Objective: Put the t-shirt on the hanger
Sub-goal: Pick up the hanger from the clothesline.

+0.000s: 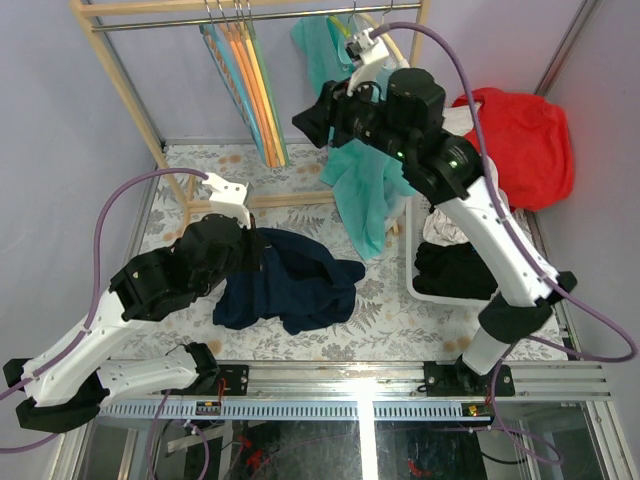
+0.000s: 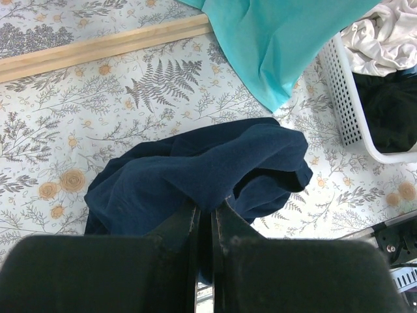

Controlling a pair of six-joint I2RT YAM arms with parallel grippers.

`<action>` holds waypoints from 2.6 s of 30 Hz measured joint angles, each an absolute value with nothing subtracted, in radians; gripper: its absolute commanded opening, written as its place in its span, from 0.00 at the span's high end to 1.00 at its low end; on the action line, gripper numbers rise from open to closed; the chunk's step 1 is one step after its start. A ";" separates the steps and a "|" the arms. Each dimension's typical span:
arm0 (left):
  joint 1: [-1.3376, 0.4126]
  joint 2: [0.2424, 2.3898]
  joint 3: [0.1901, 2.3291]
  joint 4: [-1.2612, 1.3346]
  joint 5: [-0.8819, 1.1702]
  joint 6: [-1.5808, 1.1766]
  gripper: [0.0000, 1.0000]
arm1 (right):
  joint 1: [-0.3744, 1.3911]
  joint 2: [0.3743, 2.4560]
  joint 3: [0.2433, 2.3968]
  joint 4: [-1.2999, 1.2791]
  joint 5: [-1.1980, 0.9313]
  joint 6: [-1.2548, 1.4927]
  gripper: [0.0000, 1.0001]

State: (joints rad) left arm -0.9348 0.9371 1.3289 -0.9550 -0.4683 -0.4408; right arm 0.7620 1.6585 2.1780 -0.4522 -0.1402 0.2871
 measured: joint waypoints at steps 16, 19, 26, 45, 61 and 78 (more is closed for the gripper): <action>-0.935 0.917 1.329 -0.955 -0.455 -0.440 1.00 | 0.762 1.956 2.399 -0.435 -0.097 0.284 0.49; -0.935 0.910 1.329 -0.956 -0.455 -0.440 1.00 | 0.762 1.961 2.404 -0.428 -0.097 0.289 0.48; -0.935 0.901 1.331 -0.956 -0.455 -0.438 1.00 | 0.762 1.985 2.411 -0.413 -0.064 0.290 0.47; -0.935 0.896 1.343 -0.957 -0.455 -0.429 1.00 | 0.767 2.009 2.407 -0.398 0.147 0.200 0.48; -0.935 0.894 1.360 -0.962 -0.456 -0.422 1.00 | 0.771 2.009 2.407 -0.339 0.192 0.141 0.56; -0.935 0.885 1.391 -0.966 -0.456 -0.413 1.00 | 0.814 2.060 2.442 -0.273 0.246 0.074 0.64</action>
